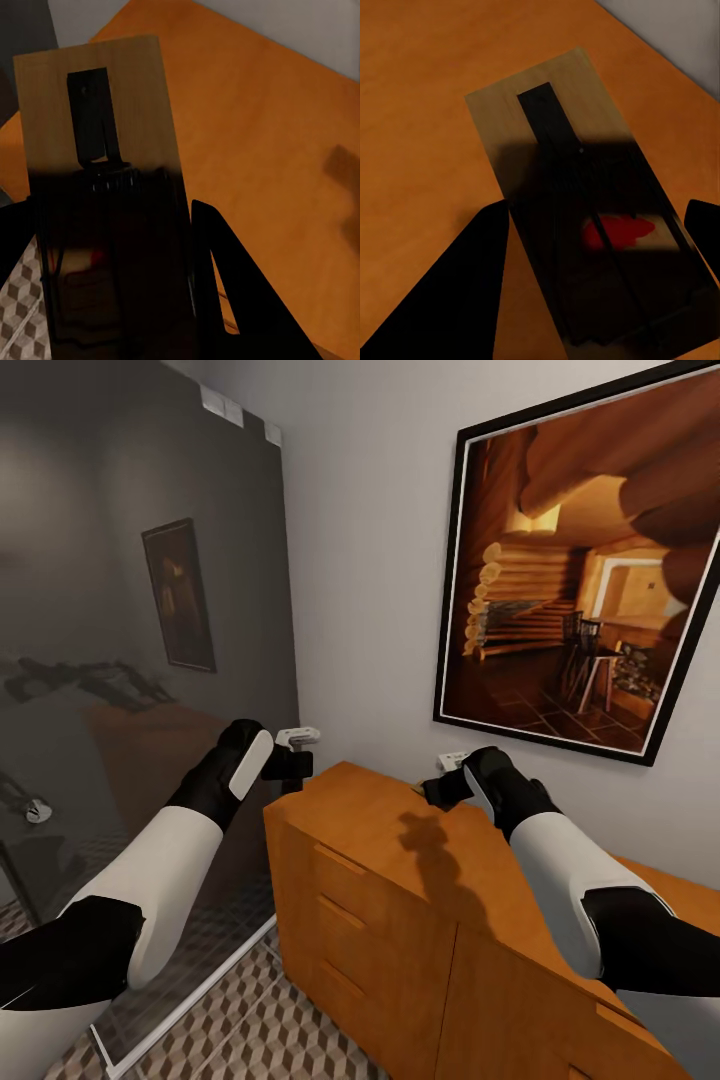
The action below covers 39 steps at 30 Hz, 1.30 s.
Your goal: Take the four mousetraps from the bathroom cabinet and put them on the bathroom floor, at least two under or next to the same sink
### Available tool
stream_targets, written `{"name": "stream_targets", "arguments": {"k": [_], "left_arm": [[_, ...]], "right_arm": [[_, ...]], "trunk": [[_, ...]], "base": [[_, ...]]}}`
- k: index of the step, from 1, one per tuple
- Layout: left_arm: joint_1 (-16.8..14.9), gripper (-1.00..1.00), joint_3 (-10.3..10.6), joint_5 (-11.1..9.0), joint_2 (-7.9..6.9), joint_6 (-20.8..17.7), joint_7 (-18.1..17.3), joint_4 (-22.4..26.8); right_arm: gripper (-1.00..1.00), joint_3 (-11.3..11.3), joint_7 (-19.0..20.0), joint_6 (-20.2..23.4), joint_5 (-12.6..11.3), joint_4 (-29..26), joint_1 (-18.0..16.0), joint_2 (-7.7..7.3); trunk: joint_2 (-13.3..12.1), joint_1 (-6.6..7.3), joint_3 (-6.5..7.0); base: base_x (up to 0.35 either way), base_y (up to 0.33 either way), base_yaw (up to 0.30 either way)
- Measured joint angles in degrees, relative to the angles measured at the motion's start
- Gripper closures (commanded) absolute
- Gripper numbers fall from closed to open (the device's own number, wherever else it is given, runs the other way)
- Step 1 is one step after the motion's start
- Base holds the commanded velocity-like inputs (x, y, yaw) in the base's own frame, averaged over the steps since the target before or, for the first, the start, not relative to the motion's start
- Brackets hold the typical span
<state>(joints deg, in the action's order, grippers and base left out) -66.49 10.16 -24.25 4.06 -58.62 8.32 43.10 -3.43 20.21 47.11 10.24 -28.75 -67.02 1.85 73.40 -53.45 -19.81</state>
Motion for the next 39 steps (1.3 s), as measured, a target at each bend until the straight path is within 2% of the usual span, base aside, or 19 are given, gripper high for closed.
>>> {"name": "stream_targets", "arguments": {"k": [8,25,30,39], "left_arm": [[-0.01,1.0,0.0,0.01,0.01,0.07,0.05,-0.02],[-0.01,1.0,0.0,0.01,0.01,0.1,0.16,-0.11],[-0.01,1.0,-0.01,-0.05,0.02,0.06,0.11,-0.11],[-0.01,1.0,-0.01,-0.09,0.02,-0.06,0.07,-0.16]], "right_arm": [[1.0,0.03,-0.29,0.1,-0.03,0.28,0.01,-0.09],[1.0,-0.04,-1.75,0.1,0.0,0.34,0.01,0.0],[1.0,-0.07,-1.73,0.08,-0.02,0.46,0.01,-0.02],[1.0,-0.02,-1.74,0.05,-0.11,0.52,0.01,0.06]], "trunk": [[0.0,0.0,0.17],[0.0,0.0,0.44],[0.0,-0.02,0.44],[0.0,-0.02,0.44]], "base": [[0.0,0.0,-0.092],[0.0,0.002,-0.231],[-0.115,0.195,-0.182],[-0.209,0.268,-0.03]]}}
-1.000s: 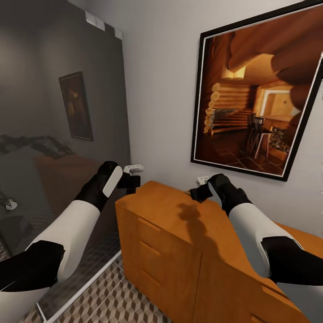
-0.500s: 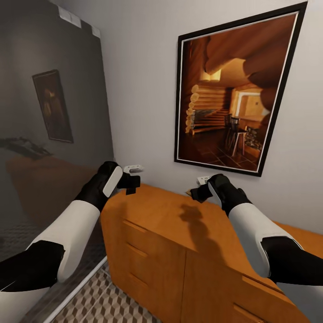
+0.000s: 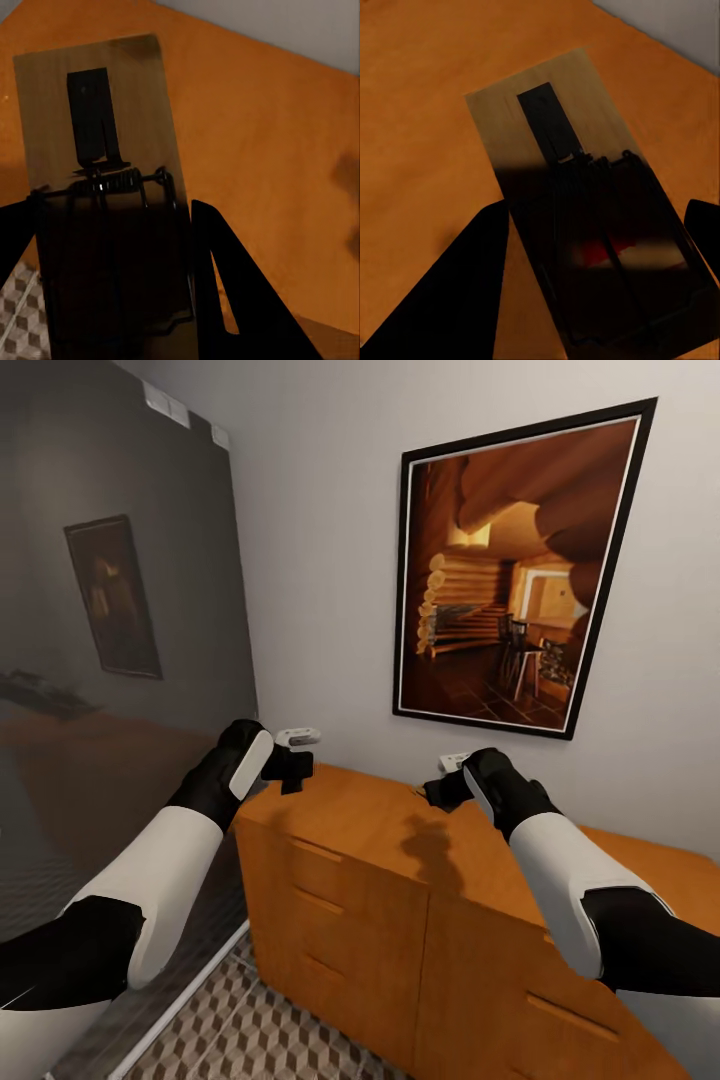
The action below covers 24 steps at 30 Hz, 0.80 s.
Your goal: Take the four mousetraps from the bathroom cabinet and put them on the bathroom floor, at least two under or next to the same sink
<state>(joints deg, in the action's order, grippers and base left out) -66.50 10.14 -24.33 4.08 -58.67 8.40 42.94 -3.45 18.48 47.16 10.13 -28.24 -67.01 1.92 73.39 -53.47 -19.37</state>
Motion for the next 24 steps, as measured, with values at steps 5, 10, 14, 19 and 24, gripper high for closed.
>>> {"name": "stream_targets", "arguments": {"k": [5,10,14,19,24], "left_arm": [[0.0,1.0,0.0,0.0,0.0,-0.1,-0.01,-0.02],[0.0,1.0,0.0,0.0,0.0,-0.2,0.01,-0.02],[0.0,1.0,0.0,0.0,0.0,-0.15,0.03,-0.02],[0.0,1.0,0.0,0.0,0.0,-0.09,0.03,-0.02],[0.0,1.0,0.0,0.0,0.0,-0.06,0.03,-0.02]], "right_arm": [[1.0,0.01,0.0,-0.04,0.0,0.0,0.0,-0.01],[1.0,-0.01,0.0,-0.07,-0.01,0.0,0.0,0.0],[1.0,0.0,0.0,-0.04,0.0,0.0,0.0,-0.05],[1.0,0.01,0.0,-0.06,-0.01,0.0,0.0,-0.07],[1.0,0.01,0.0,-0.04,-0.01,0.0,0.0,-0.07]], "trunk": [[0.0,0.0,0.0],[0.0,0.0,0.0],[0.0,0.0,0.0],[0.0,0.0,0.0],[0.0,0.0,0.0]], "base": [[-0.222,0.277,-0.002],[-0.224,0.277,0.0],[-0.225,0.276,0.0],[-0.226,0.276,0.0],[-0.226,0.276,0.0]]}}
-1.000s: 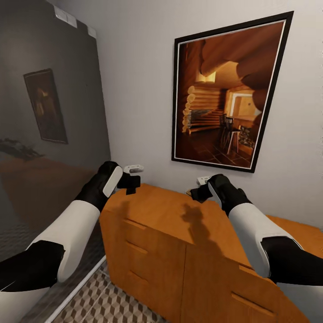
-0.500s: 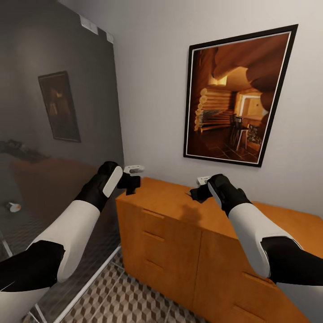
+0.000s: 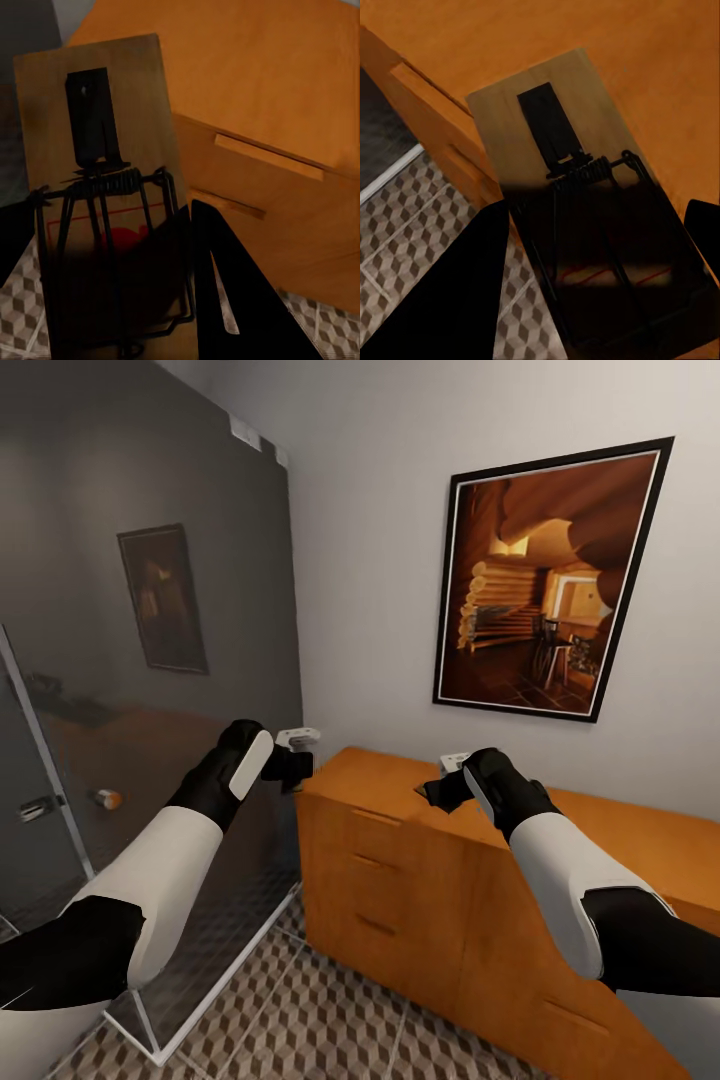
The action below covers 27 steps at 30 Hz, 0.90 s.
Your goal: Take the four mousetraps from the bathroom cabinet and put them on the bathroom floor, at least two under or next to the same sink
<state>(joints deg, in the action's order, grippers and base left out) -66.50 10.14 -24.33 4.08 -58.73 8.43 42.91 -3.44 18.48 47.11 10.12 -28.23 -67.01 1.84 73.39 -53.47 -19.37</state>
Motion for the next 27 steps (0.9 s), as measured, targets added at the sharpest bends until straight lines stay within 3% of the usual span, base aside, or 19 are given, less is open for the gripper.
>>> {"name": "stream_targets", "arguments": {"k": [14,27], "left_arm": [[0.0,1.0,0.0,0.0,-0.01,0.1,0.0,0.0],[0.01,1.0,0.01,0.0,-0.02,0.16,0.03,-0.02]], "right_arm": [[1.0,0.01,-0.01,0.05,0.01,0.0,0.0,0.0],[1.0,0.03,-0.02,-0.01,0.0,0.08,-0.01,0.02]], "trunk": [[0.0,0.0,0.0],[0.0,0.01,0.0]], "base": [[-0.22,0.258,0.0],[-0.07,0.039,0.0]]}}
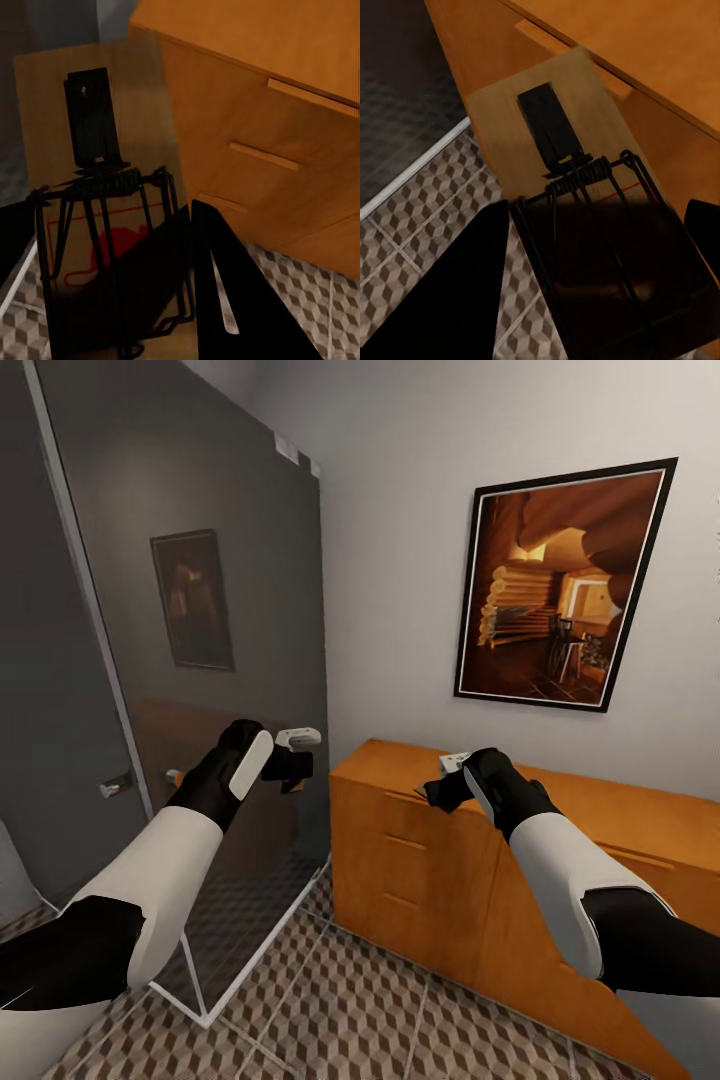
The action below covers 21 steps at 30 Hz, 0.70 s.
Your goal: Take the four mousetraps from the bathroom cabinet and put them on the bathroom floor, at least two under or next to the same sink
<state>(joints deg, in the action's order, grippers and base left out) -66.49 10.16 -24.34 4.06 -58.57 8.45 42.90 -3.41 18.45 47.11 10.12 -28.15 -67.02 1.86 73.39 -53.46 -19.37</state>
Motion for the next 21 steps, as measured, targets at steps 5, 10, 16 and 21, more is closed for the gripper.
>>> {"name": "stream_targets", "arguments": {"k": [5,10,16,21], "left_arm": [[0.0,1.0,0.0,0.0,0.0,-0.05,-0.04,0.01],[0.0,1.0,0.0,0.03,0.0,-0.06,-0.04,-0.01],[0.0,1.0,0.03,-0.05,-0.05,-0.06,-0.04,-0.12],[0.0,1.0,0.05,0.09,-0.08,0.08,-0.04,-1.5]], "right_arm": [[1.0,0.0,0.0,0.01,0.0,0.01,0.0,0.0],[1.0,0.0,0.0,0.0,0.0,0.01,0.0,0.0],[1.0,-0.09,0.0,0.04,-0.01,0.09,0.0,0.08],[1.0,-0.09,0.0,0.01,-0.08,0.18,0.0,0.09]], "trunk": [[0.0,-0.02,0.0],[0.0,-0.02,0.0],[0.0,-0.02,0.0],[0.0,-0.02,0.0]], "base": [[-0.286,0.001,0.0],[-0.34,0.0,0.0],[-0.346,0.0,0.0],[-0.346,0.0,0.0]]}}
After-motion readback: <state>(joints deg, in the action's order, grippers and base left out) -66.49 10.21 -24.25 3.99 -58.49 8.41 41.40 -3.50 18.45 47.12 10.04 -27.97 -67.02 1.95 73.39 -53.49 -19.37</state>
